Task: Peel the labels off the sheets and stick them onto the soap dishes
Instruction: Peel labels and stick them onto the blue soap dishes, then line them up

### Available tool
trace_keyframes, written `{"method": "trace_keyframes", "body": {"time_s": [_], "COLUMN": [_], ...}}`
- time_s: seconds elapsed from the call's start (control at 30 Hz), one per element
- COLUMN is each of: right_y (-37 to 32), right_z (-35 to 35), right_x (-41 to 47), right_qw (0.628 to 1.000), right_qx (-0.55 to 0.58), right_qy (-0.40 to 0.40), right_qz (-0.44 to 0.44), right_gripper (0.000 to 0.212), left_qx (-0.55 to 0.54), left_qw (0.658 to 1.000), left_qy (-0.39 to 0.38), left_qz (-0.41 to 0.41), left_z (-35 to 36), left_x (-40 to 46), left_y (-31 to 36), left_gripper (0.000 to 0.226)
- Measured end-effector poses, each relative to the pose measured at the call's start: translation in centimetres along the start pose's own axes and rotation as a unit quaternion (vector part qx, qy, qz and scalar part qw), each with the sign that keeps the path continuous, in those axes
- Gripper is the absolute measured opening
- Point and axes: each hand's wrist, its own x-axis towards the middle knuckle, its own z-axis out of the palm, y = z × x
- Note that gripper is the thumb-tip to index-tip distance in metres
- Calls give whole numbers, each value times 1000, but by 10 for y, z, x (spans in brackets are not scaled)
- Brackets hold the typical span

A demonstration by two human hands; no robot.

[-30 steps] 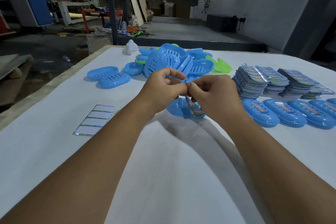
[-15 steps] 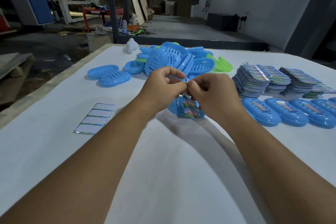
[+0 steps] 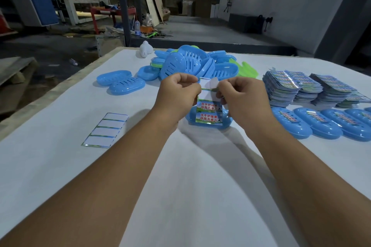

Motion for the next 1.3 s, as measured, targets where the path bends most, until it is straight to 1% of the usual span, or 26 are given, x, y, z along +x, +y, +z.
{"method": "trace_keyframes", "body": {"time_s": [0.17,0.33,0.4,0.47,0.57,0.63,0.7,0.73,0.8,0.87,0.9,0.93,0.97,1.0,1.03,1.07,1.1,1.13,1.17,1.23,1.27,1.3], "right_y": [0,-3,-4,-4,-4,-4,-3,-3,-1,2,3,4,5,6,7,8,8,8,7,5,5,4], "right_z": [-3,-6,-8,-9,-9,-10,-10,-10,-9,-8,-7,-6,-5,-5,-4,-3,-3,-3,-3,-2,-2,-1], "right_x": [3,5,6,7,7,7,7,7,6,5,5,5,6,5,5,5,4,3,2,1,1,0], "right_qw": [993,971,961,956,959,962,969,972,977,982,985,987,990,994,996,998,998,996,995,994,994,994], "right_qx": [92,184,214,219,199,189,162,149,138,122,110,95,75,48,18,-12,-44,-71,-90,-103,-101,-100], "right_qy": [10,24,30,37,39,37,35,35,36,38,39,41,43,46,48,48,46,44,41,33,27,20], "right_qz": [75,153,176,190,196,193,184,177,157,136,128,120,109,92,71,47,24,4,-10,-27,-34,-41], "right_gripper": [29,28,28,28,24,21,21,22,24,25,26,26,26,27,29,31,31,30,28,26,26,25], "left_qx": [-30,-30,-4,35,142,234,322,375,500,591,615,619,601,552,474,380,297,239,204,168,157,148], "left_qw": [999,997,997,995,985,966,938,918,857,801,783,780,794,828,875,921,953,970,978,983,984,985], "left_qy": [12,42,57,72,94,109,120,125,122,97,88,88,89,86,73,49,22,-4,-25,-58,-72,-83], "left_qz": [-29,-58,-59,-56,-26,13,42,43,24,-6,-10,1,22,47,67,70,61,52,47,47,47,45], "left_z": [-3,-7,-10,-14,-23,-30,-38,-41,-48,-53,-53,-53,-51,-48,-43,-37,-30,-24,-18,-12,-11,-10], "left_x": [1,2,4,8,16,18,19,19,18,16,15,15,14,13,11,10,7,4,1,-4,-6,-7], "left_y": [4,4,3,2,-1,-3,-5,-6,-7,-8,-9,-9,-7,-5,-3,-1,1,3,4,6,6,6], "left_gripper": [16,14,14,14,15,17,19,20,28,33,33,31,28,22,15,11,16,23,31,43,45,42]}}
